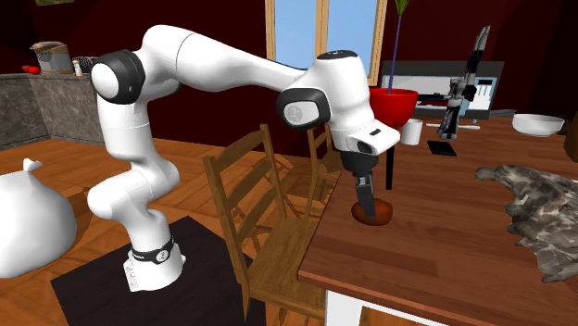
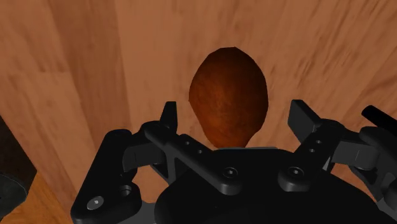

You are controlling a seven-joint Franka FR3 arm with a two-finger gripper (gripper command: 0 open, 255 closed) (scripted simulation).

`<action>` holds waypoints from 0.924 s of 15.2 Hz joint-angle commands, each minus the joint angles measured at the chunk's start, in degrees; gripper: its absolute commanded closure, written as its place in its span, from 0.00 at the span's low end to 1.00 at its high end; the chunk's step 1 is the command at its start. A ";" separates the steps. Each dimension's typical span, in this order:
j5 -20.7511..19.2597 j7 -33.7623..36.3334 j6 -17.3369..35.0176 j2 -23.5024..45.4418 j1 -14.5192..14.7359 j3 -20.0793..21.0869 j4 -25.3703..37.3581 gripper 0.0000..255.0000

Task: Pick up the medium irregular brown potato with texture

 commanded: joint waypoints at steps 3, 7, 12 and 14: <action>0.11 -0.23 1.29 0.23 0.02 0.02 -1.04 1.00; 0.11 -0.21 1.28 0.16 0.03 0.03 -1.09 1.00; 0.10 -0.22 1.22 0.23 0.02 0.02 -0.97 1.00; -0.02 0.04 -0.24 -0.02 -0.01 -0.01 0.26 1.00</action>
